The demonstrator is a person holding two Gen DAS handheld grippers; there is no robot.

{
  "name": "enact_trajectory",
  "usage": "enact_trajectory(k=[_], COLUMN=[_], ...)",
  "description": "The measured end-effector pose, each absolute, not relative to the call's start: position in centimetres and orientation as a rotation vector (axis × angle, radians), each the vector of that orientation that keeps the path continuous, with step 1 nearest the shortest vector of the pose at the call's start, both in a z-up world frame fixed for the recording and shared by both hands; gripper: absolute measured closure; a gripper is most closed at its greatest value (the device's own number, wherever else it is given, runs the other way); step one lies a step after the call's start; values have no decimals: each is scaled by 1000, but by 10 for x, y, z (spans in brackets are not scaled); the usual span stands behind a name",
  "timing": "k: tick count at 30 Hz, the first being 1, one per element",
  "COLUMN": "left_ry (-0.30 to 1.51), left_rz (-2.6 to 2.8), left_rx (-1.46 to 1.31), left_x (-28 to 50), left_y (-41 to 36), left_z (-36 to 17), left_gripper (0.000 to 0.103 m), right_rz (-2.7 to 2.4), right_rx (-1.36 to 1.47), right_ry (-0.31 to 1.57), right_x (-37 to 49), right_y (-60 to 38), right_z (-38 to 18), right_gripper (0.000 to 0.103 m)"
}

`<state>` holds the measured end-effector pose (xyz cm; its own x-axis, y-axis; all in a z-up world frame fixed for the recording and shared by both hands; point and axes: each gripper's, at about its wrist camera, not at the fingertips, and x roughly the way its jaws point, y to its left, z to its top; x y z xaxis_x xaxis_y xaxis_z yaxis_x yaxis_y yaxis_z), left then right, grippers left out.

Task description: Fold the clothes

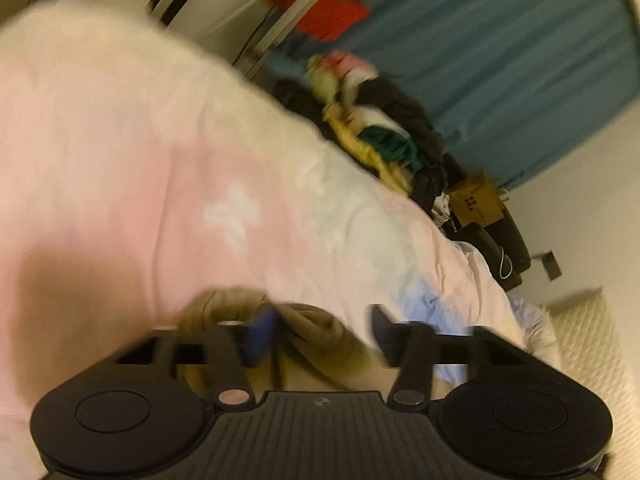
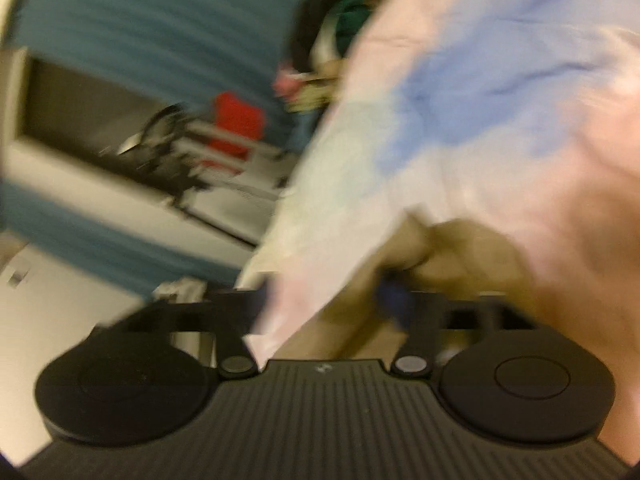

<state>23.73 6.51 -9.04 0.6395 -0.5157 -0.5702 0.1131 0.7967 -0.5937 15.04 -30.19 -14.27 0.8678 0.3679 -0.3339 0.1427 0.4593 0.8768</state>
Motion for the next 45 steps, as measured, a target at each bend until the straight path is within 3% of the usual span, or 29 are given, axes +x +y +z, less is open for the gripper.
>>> enact_trajectory(k=[1,7,9,15,24,34,41,45], left_ry=[779,730,738,723,711,714,822,882], left_rz=[-387,-418,-411,-360,-301,-266,-274,-277], left_rx=[-524,-366,-311,-76,36,72,1,-215], left_x=[231,200,199,207,214,196,172,160], left_y=[63,44,34,0,-20,-20,-7,24], left_z=[-86,-79,-87,-120,-146,-143,-139,-120], left_gripper=[17,15,15,15,11,10,10,15], right_rz=[181,225,181,101,44,52,39,17], right_rx=[1073,767,623,450,376,406,356,473], right_ry=[517,545,556,647,655,582,636,616], right_x=[147,132,132,152,170,133,118,101], right_y=[-295,-249,-238,-234,-232,-229,-216,-228], right_z=[-137,-115,-111,-132,-159,-146,-151,-146], right_gripper=[16,17,37,48,49,46,47,48])
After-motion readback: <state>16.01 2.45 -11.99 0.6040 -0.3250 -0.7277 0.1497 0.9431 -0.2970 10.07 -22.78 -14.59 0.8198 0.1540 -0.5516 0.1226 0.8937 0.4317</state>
